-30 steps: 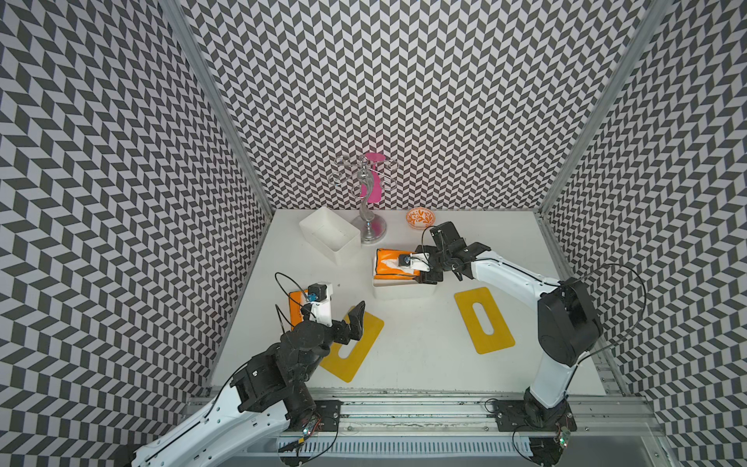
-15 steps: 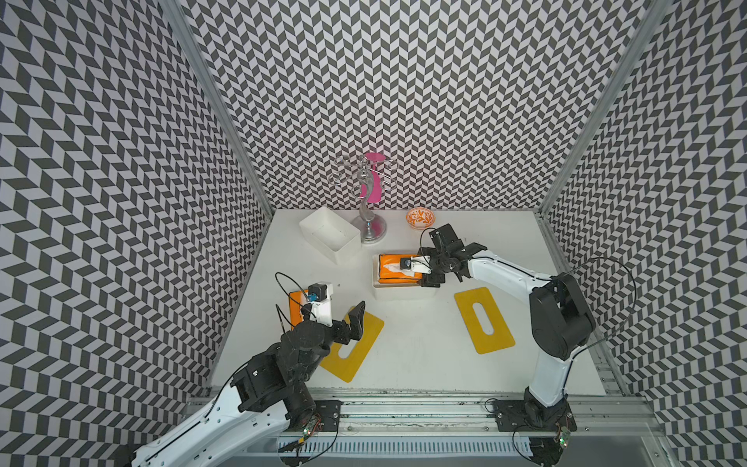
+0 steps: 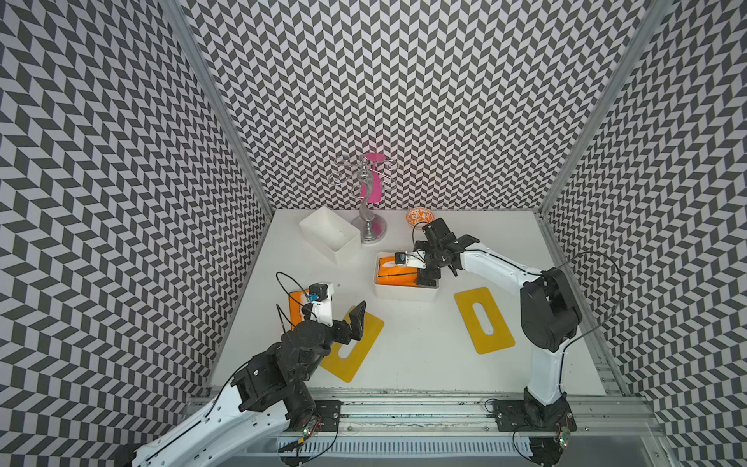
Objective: Put the tissue paper into the tissue box
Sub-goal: Place the paper towel in the tissue box, then adjust the box lid at the center of the board.
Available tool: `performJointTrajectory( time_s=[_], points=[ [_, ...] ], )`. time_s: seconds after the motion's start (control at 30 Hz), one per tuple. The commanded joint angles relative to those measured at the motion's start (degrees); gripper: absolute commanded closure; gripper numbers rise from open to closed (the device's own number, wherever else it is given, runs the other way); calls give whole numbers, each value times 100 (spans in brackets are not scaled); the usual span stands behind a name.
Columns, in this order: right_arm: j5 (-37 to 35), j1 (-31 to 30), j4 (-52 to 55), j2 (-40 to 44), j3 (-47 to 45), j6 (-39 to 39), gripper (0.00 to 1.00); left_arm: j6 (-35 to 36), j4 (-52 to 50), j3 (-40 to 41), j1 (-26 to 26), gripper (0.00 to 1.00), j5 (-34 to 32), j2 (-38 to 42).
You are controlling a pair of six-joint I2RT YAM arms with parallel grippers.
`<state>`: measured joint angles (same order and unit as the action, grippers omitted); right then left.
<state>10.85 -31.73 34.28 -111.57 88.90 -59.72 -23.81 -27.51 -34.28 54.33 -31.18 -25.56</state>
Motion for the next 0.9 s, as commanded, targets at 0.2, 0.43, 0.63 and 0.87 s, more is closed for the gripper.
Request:
performJointTrajectory(
  time_s=[0.2, 0.43, 0.63, 0.87],
  points=[
    [56, -71, -122, 1672, -251, 436, 0, 79, 121, 22, -20, 0, 61, -19],
    [628, -349, -1841, 3344, -1633, 2554, 0, 302, 346, 144, -20, 0, 449, -97],
    [1180, -387, -3443, 4851, -3440, 5093, 1, -475, 14, -262, -19, 1, 542, -1521],
    [946, -396, -3601, 5982, -4725, 6513, 0, -1500, -325, -422, -19, 3, 708, -3226]
  ],
)
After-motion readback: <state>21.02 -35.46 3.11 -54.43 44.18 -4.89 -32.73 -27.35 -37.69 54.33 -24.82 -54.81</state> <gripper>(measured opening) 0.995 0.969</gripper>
